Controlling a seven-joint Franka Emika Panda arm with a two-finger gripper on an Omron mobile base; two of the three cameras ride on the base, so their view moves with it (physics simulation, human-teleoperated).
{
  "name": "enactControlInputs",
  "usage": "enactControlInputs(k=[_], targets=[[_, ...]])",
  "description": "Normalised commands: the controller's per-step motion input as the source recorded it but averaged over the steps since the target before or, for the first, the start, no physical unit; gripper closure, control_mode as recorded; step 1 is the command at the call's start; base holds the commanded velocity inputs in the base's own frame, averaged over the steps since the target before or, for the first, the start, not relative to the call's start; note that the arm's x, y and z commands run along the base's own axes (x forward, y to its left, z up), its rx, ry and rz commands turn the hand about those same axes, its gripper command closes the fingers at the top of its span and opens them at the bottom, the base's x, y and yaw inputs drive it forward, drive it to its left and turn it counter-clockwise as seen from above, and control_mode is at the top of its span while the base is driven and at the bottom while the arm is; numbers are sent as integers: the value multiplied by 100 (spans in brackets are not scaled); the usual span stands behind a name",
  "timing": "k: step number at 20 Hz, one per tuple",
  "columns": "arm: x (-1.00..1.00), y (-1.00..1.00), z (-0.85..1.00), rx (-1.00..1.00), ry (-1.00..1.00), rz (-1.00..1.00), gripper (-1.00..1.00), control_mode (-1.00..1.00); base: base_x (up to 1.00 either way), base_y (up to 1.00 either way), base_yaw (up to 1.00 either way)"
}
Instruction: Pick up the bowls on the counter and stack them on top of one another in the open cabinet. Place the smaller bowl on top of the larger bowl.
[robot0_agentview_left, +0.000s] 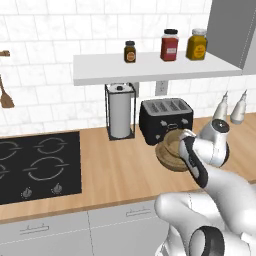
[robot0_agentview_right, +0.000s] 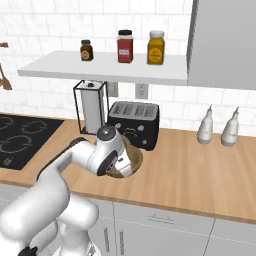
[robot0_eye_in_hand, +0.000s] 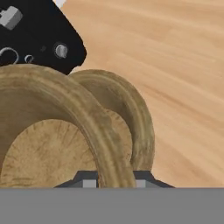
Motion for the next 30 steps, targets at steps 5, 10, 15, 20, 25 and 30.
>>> enactControlInputs(k=[5,10,15,20,25,30], targets=[[14,-12,-17,0,4,0,100,-100,0,0,0],[26,-1,-30,0,2,0,100,-100,0,0,0],[25,0,-34,0,1,0,100,-100,0,0,0],[44,0,-37,0,1,-1,100,-100,0,0,0],[30,0,-1,0,0,-1,-100,-100,0,0,0],[-21,-35,45,11,0,0,-100,-100,0,0,0]])
